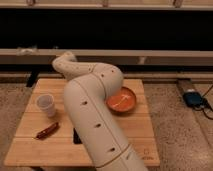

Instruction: Stand the bottle upright

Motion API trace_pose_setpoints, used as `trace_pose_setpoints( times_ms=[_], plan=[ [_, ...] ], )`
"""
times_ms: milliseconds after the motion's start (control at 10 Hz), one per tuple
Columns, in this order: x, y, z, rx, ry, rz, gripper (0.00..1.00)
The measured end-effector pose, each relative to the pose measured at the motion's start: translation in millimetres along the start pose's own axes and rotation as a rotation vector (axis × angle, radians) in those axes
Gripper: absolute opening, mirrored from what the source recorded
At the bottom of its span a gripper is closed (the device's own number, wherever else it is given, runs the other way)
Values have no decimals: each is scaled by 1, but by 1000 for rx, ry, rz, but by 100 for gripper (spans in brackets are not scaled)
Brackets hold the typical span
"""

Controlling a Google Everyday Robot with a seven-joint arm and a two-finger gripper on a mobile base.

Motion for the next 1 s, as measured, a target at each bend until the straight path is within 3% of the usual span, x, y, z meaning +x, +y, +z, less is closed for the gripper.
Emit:
trace_pose_setpoints(
  times_ms=[300, 600, 1000],
  plan=[
    [-13, -4, 4, 42, 7, 20, 54],
    [-22, -10, 9, 74, 0, 28, 79],
    [-33, -11, 11, 86, -17, 49, 80]
  ],
)
